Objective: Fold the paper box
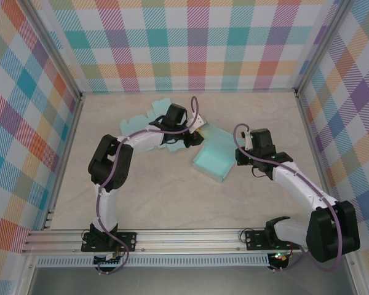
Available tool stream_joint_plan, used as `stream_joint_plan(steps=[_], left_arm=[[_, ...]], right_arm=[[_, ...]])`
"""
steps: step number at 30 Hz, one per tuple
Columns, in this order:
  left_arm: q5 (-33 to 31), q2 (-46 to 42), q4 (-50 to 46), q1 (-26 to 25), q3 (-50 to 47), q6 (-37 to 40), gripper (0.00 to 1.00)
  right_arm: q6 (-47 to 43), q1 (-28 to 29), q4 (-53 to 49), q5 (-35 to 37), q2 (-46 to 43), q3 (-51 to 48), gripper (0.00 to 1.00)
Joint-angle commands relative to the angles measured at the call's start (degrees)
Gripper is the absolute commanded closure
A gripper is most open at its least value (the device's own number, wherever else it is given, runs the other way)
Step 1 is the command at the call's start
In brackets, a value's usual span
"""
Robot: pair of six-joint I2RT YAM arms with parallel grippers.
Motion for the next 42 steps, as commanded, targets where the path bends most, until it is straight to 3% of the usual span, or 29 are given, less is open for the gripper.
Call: stream_joint_plan(steps=[1, 7, 10, 18, 24, 34, 42], left_arm=[[-6.72, -5.93, 7.60, -1.23, -4.01, -8.84, 0.77], [-20.98, -11.34, 15.81, -5.82, -11.02, -17.66, 0.82], [-27.19, -12.18, 16.92, -7.75, -11.80, -22.29, 0.99], [-43.27, -9.44, 17.65, -13.99, -10.03, -28.76, 1.00], [-48.59, -6.50, 19.86, -16.25, -9.60, -33.18, 1.00], [-52.29, -3.47, 20.29, -18.02, -9.79, -37.91, 1.00], [-55.09, -3.31, 20.89, -19.51, -11.27, -40.87, 1.00]], right_arm=[[1.28, 1.46, 2.39, 3.56, 0.55, 1.93, 0.88], [4.12, 2.48, 5.67, 8.78, 1.66, 2.71, 0.90], [4.20, 2.70, 8.00, 10.84, 3.02, 4.04, 0.90], [2.33, 2.83, 12.26, 13.57, 9.37, 9.46, 0.90], [3.65, 2.85, 14.78, 13.43, 13.36, 9.93, 0.89], [8.66, 3.50, 18.05, 9.18, 15.51, 7.96, 0.88], [10.65, 6.83, 19.48, 12.52, 15.30, 5.48, 0.87]])
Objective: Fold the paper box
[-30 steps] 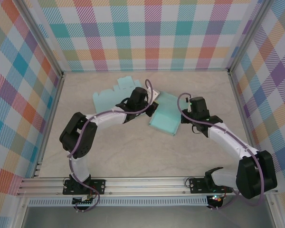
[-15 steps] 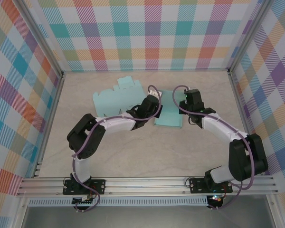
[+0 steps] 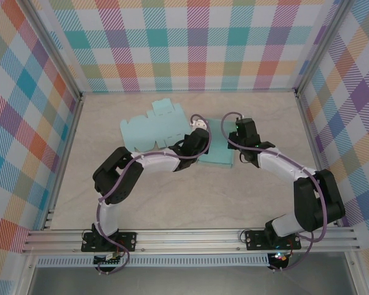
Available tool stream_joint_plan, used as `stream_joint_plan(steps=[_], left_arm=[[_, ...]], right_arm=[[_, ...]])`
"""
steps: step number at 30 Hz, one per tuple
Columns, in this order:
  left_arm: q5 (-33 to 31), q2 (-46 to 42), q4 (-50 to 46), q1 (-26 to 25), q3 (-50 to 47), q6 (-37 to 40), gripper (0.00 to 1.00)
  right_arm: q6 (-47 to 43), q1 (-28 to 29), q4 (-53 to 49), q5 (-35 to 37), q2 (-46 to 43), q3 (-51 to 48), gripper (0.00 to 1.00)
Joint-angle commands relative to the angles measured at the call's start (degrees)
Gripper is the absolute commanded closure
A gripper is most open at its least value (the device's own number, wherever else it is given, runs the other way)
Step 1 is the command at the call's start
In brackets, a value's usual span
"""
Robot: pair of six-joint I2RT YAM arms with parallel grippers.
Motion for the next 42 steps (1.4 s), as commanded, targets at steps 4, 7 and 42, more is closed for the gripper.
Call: stream_joint_plan(steps=[4, 7, 42], left_arm=[[-0.30, 0.22, 2.87, -3.50, -1.15, -2.26, 1.00], [-0.58, -0.41, 3.05, -3.70, -2.32, -2.97, 1.00], [0.73, -1.51, 11.66, -5.80, -16.52, -10.45, 1.00]], right_arm=[[2.35, 3.02, 4.89, -1.32, -0.64, -3.09, 0.87], [2.83, 3.50, 6.08, -1.03, -1.65, -5.10, 0.87], [-0.12, 5.92, 21.04, -0.36, -8.60, -21.85, 0.94]])
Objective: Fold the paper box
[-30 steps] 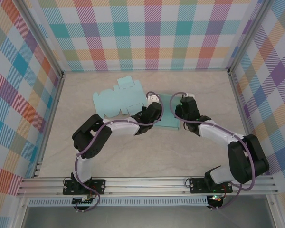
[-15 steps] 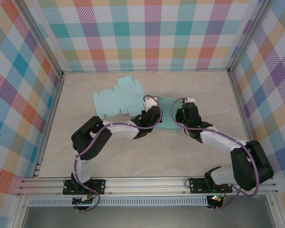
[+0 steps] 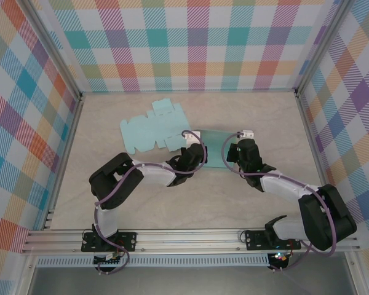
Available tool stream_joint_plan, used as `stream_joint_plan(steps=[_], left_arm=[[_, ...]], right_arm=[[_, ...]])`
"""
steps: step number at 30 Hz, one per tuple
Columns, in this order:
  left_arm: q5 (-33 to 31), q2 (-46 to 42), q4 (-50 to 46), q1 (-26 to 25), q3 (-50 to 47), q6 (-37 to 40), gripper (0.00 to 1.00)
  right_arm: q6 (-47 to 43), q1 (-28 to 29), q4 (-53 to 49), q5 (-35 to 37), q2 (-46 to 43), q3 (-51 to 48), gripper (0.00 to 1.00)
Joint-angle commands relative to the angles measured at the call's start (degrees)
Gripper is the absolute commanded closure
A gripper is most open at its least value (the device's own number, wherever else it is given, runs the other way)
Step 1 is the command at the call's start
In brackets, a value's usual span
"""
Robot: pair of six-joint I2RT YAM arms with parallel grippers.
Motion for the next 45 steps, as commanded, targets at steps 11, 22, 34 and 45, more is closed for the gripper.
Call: stream_joint_plan(steps=[11, 22, 34, 45], left_arm=[[-0.03, 3.82, -0.15, -2.81, -2.06, 1.78, 1.00], [-0.76, 9.86, 14.17, -0.52, 2.85, 10.79, 1.00], [2.09, 10.63, 6.20, 1.28, 6.81, 2.56, 1.00], [1.88, 11.60, 5.28, -0.20, 2.07, -6.76, 1.00]], right_arm=[[-2.26, 3.12, 10.74, -0.25, 1.29, -7.23, 0.96], [-13.96, 3.03, 29.92, 1.88, 10.22, -3.31, 1.00], [-9.54, 2.55, 34.89, -0.08, 19.70, 1.06, 0.97], [-2.21, 3.11, 38.62, -0.17, 20.36, -6.84, 0.94]])
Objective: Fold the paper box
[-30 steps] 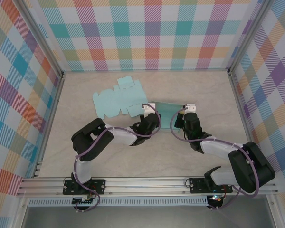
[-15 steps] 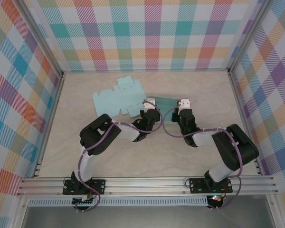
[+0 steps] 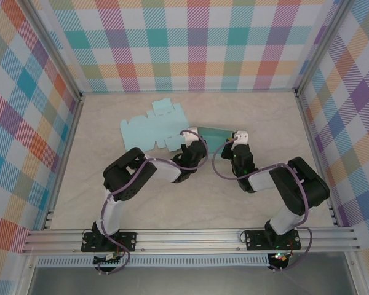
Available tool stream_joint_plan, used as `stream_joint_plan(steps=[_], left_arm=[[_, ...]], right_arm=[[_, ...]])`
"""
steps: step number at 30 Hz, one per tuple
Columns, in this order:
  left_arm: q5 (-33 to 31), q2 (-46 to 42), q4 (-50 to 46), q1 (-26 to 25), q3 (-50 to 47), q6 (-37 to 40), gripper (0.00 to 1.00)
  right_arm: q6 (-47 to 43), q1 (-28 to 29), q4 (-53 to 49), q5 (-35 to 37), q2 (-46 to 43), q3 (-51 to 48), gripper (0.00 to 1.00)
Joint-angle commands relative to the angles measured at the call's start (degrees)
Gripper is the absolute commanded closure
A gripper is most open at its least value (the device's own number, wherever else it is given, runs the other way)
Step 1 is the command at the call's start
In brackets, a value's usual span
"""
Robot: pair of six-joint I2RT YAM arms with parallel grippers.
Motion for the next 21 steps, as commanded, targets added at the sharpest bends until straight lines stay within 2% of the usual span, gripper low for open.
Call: stream_joint_plan(steps=[1, 5, 10, 16, 18, 21], left_arm=[[7.01, 2.09, -4.96, -2.76, -2.79, -4.59, 1.00], [6.42, 1.51, -4.95, -3.23, -5.30, -5.11, 0.99], [6.41, 0.61, -5.19, -3.61, -7.87, -5.86, 0.80], [6.23, -1.98, -4.57, -3.59, -10.55, -5.56, 0.69], [6.47, -3.51, -4.56, -3.59, -11.30, -5.23, 0.62], [7.11, -6.01, -4.74, -3.69, -12.43, -4.33, 0.47]], right_arm=[[3.38, 1.81, -0.16, -5.36, 0.68, -2.51, 0.94], [3.44, 2.27, -1.70, -4.46, -0.36, -3.80, 0.92], [3.20, 2.49, -4.79, -3.01, -1.98, -4.16, 0.91], [3.14, 2.63, -6.83, -1.14, -3.14, -4.16, 0.90], [3.05, 2.62, -7.71, -0.73, -3.68, -3.90, 0.89], [3.22, 2.61, -9.60, 0.00, -4.70, -3.40, 0.87]])
